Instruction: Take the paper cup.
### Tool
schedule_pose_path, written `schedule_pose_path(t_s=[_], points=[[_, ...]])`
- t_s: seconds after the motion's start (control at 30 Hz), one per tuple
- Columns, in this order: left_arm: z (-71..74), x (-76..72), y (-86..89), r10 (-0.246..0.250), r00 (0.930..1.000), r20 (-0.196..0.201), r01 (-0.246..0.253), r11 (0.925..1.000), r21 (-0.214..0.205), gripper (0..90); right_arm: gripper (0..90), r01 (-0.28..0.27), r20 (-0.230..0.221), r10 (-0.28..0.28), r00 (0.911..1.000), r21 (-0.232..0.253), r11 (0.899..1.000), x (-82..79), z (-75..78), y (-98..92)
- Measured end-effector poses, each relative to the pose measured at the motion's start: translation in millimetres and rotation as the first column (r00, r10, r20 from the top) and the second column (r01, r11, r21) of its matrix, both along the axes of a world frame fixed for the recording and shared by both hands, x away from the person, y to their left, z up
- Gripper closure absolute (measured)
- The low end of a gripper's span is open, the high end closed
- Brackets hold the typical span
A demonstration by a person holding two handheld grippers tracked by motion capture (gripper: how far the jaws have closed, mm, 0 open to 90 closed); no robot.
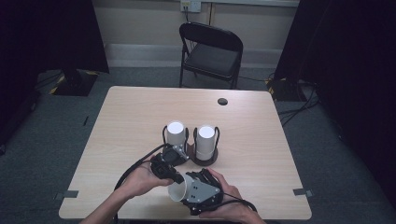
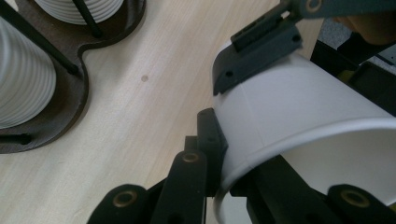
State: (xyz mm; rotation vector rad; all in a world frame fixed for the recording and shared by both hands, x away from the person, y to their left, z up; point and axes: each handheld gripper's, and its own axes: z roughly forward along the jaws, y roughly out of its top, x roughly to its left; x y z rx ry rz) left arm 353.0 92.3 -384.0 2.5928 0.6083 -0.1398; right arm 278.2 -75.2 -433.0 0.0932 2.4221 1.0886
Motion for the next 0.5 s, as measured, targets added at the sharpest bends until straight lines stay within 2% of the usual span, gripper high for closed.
schedule_pose_path(t_s=[0.2,0.3,0.37,0.5], points=[[-1.4,0.6,-4.9,0.005,0.9999,-0.015,-0.005,1.0000,-0.003,87.3,21.5,0.004,0.028,-0.004,0.9996,-0.005,1.000,-2.7,-0.7,2.5],[-1.1,-0.8,-8.9,0.010,0.9999,-0.011,-0.010,0.9999,-0.004,87.4,21.2,0.006,0.079,-0.005,0.9969,-0.014,1.000,-8.2,1.2,5.0],[-0.1,-1.0,-9.5,0.022,0.9997,-0.012,-0.022,0.9997,-0.004,87.5,20.7,0.007,0.106,-0.007,0.9943,-0.003,1.000,-10.0,2.4,5.8],[-0.9,0.3,-10.6,0.051,0.9983,-0.027,-0.052,0.9985,-0.015,87.5,20.0,0.021,0.119,-0.022,0.9926,0.013,1.000,-10.4,2.9,5.9]])
